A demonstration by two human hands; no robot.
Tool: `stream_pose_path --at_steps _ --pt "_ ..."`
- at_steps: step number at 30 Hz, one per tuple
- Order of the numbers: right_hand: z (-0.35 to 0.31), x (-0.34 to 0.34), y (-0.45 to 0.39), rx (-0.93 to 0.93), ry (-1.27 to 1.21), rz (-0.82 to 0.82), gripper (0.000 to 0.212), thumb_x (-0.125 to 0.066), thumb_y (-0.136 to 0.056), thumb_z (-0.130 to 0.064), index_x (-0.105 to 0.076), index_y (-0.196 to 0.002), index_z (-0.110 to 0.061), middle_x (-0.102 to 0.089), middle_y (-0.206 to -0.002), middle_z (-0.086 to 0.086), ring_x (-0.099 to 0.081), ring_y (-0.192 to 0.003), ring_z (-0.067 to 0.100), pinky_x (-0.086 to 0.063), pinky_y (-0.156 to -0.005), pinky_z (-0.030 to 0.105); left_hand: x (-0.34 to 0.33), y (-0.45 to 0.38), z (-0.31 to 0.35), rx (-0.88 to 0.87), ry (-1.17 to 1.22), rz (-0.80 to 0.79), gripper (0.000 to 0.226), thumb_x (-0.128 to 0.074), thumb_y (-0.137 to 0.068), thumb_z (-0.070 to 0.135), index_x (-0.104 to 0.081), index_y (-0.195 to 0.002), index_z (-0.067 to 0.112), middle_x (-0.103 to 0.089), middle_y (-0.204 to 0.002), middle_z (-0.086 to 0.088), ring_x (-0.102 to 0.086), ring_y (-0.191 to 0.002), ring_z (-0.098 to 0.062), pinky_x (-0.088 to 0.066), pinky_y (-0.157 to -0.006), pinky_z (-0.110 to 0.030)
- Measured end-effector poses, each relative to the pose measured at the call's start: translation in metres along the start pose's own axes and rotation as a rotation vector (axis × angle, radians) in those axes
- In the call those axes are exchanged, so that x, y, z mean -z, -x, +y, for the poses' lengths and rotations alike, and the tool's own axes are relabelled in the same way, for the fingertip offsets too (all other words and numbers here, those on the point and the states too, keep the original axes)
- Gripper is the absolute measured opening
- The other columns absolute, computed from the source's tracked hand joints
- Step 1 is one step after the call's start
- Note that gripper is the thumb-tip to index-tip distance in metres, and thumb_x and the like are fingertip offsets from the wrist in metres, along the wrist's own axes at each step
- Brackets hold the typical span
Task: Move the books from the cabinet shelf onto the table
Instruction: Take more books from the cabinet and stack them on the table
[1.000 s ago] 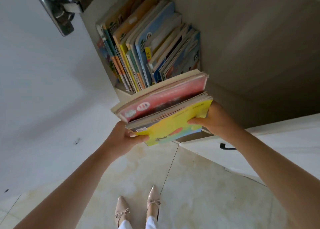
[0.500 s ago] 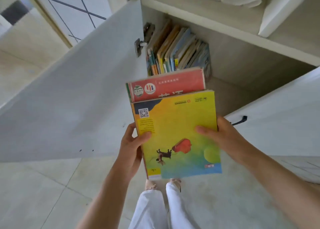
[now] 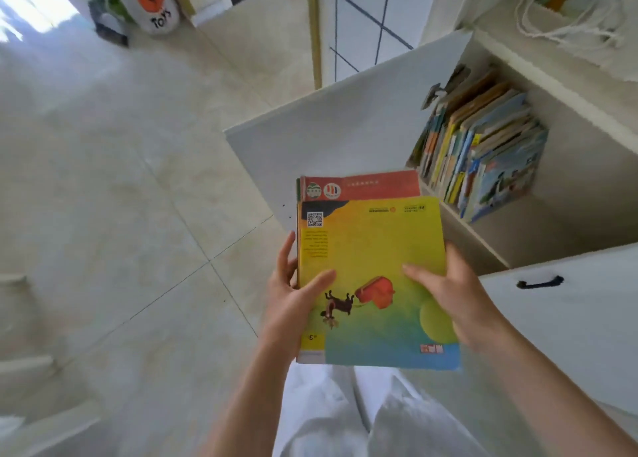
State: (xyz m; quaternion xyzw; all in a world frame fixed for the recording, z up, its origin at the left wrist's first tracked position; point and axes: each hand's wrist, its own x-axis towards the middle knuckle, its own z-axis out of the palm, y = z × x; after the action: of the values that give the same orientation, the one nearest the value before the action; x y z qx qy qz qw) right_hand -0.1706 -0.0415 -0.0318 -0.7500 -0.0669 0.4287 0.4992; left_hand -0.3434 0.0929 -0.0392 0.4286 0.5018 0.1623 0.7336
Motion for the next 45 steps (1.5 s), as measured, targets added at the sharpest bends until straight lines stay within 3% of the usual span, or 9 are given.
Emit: stream_pose_path --at_steps 6,11,16,19,28,30,33,37,45 --pt "-0.012 -0.015 0.025 0.096 0.183 -0.270 0.037 -0.066 -0.090 -0.022 -0.052 -0.123 -0.035 -0.070 -0.108 -0.011 -0.070 -0.091 0.007 -0.056 -0.069 0.024 0.017 0.069 -0.024 -0.112 0.106 0.263 0.074 -0.075 -0.080 0.004 -0.047 -0.137 0.040 -0.069 -0.113 0.003 -0.074 -0.090 -0.020 -0.061 -0.064 -0.041" --pt "-0.011 -0.041 0.047 0.134 0.374 -0.498 0.058 -0.065 -0.090 -0.030 -0.035 -0.140 -0.037 -0.065 -0.119 -0.007 -0.068 -0.100 0.014 -0.060 -0.081 0.040 0.030 0.126 -0.056 -0.154 0.216 0.492 0.071 -0.073 -0.082 0.005 -0.046 -0.138 0.039 -0.070 -0.112 0.004 -0.073 -0.090 -0.017 -0.061 -0.067 -0.039" --pt "0.001 -0.080 0.087 0.279 0.569 -0.688 0.082 -0.069 -0.087 -0.025 -0.018 -0.148 -0.042 -0.057 -0.127 -0.010 -0.063 -0.107 0.014 -0.057 -0.088 0.044 0.055 0.185 -0.087 -0.194 0.311 0.709 0.070 -0.072 -0.083 0.007 -0.045 -0.138 0.040 -0.070 -0.111 0.007 -0.072 -0.091 -0.011 -0.061 -0.067 -0.034" --pt "0.011 -0.104 0.109 0.368 0.657 -0.771 0.085 -0.071 -0.085 -0.024 -0.017 -0.148 -0.043 -0.055 -0.131 -0.010 -0.062 -0.108 0.015 -0.057 -0.088 0.045 0.070 0.214 -0.105 -0.198 0.350 0.821 0.069 -0.072 -0.084 0.009 -0.045 -0.138 0.040 -0.069 -0.111 0.009 -0.071 -0.090 -0.007 -0.059 -0.063 -0.028" --pt "0.070 -0.208 0.208 0.556 0.849 -1.005 0.091 -0.074 -0.080 -0.022 -0.017 -0.148 -0.042 -0.053 -0.136 -0.007 -0.060 -0.113 0.018 -0.054 -0.092 0.046 0.147 0.320 -0.170 -0.196 0.493 1.147 0.069 -0.074 -0.082 0.011 -0.043 -0.136 0.041 -0.071 -0.105 0.000 -0.072 -0.087 -0.013 -0.060 -0.064 -0.031" --pt "0.087 -0.233 0.238 0.575 0.864 -1.066 0.093 -0.074 -0.081 -0.019 -0.015 -0.148 -0.045 -0.052 -0.135 -0.007 -0.061 -0.110 0.018 -0.056 -0.087 0.040 0.169 0.347 -0.187 -0.188 0.513 1.205 0.068 -0.074 -0.083 0.012 -0.042 -0.134 0.043 -0.070 -0.105 -0.001 -0.072 -0.088 -0.016 -0.062 -0.067 -0.035" --pt "0.119 -0.272 0.286 0.603 0.892 -1.174 0.092 -0.074 -0.082 -0.015 -0.016 -0.145 -0.051 -0.052 -0.130 -0.008 -0.062 -0.106 0.018 -0.053 -0.070 0.018 0.203 0.390 -0.215 -0.184 0.533 1.307 0.066 -0.073 -0.083 0.011 -0.044 -0.131 0.044 -0.070 -0.106 0.001 -0.072 -0.090 -0.016 -0.062 -0.070 -0.038" --pt "0.158 -0.320 0.340 0.600 0.935 -1.296 0.087 -0.074 -0.081 -0.014 -0.024 -0.141 -0.053 -0.051 -0.134 -0.005 -0.060 -0.111 0.022 -0.057 -0.085 0.047 0.243 0.439 -0.246 -0.155 0.530 1.437 0.066 -0.074 -0.081 0.012 -0.043 -0.127 0.048 -0.069 -0.107 0.007 -0.070 -0.090 -0.007 -0.061 -0.072 -0.031" --pt "0.202 -0.399 0.404 0.636 1.033 -1.487 0.077 -0.071 -0.082 -0.010 -0.035 -0.140 -0.044 -0.054 -0.135 -0.006 -0.059 -0.115 0.019 -0.057 -0.088 0.045 0.301 0.491 -0.278 -0.099 0.622 1.606 0.068 -0.075 -0.081 0.013 -0.043 -0.135 0.039 -0.068 -0.107 0.010 -0.066 -0.087 0.006 -0.054 -0.062 -0.013"
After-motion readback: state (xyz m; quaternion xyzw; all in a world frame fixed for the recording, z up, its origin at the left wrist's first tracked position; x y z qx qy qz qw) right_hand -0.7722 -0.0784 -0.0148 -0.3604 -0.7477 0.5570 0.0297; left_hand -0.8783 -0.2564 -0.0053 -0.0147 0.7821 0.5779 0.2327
